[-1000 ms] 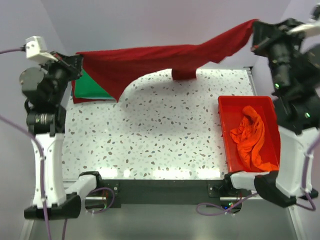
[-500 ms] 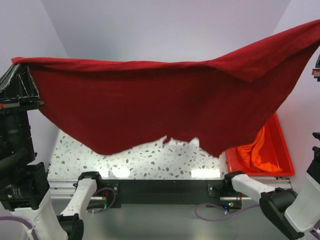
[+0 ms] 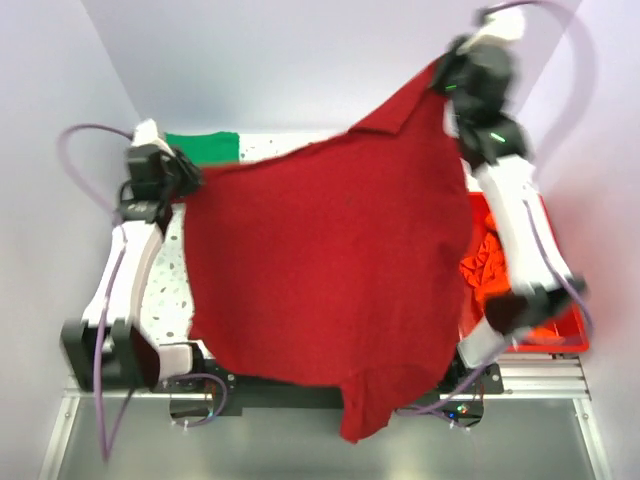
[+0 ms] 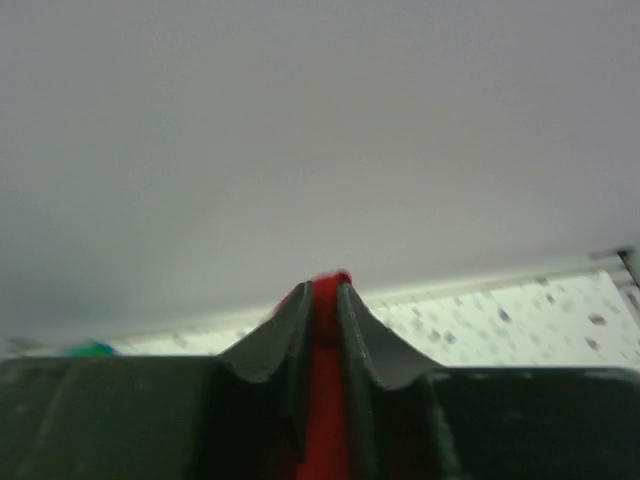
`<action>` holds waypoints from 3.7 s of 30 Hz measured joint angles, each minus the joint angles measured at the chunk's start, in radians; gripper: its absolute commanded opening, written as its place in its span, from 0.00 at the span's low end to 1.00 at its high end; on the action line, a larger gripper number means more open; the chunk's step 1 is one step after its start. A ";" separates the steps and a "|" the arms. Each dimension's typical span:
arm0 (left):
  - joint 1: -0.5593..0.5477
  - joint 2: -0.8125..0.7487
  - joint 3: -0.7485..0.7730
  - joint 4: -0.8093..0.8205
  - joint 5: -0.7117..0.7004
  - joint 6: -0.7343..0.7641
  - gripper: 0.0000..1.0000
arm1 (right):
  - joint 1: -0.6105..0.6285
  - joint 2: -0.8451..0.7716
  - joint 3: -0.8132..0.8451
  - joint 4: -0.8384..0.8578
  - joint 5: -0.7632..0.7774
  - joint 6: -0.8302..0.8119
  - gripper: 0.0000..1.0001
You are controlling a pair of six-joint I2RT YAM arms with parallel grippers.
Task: Fold and stack the t-shirts
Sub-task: Flatten the tshirt out, then fold the tshirt
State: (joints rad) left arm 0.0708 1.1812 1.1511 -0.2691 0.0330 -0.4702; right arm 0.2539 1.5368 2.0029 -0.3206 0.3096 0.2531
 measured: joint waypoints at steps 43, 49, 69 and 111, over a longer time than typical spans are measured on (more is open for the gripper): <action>0.068 0.190 -0.463 -0.090 0.122 0.021 0.96 | 0.190 0.206 -0.804 -0.113 -0.455 0.229 0.92; 0.074 0.267 -0.446 -0.002 0.145 0.038 0.96 | 0.190 0.269 -0.804 -0.110 -0.444 0.229 0.92; 0.074 0.549 -0.208 0.153 0.248 0.096 0.94 | 0.073 0.556 -0.455 -0.209 -0.424 0.225 0.93; -0.153 0.129 -0.319 -0.361 -0.249 0.016 0.62 | 0.021 0.278 -0.416 -0.308 -0.538 0.173 0.92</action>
State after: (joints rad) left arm -0.0822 1.3098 0.8318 -0.6304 -0.2165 -0.4541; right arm 0.2752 1.8153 1.5867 -0.6289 -0.2283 0.4263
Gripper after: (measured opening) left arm 0.632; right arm 0.920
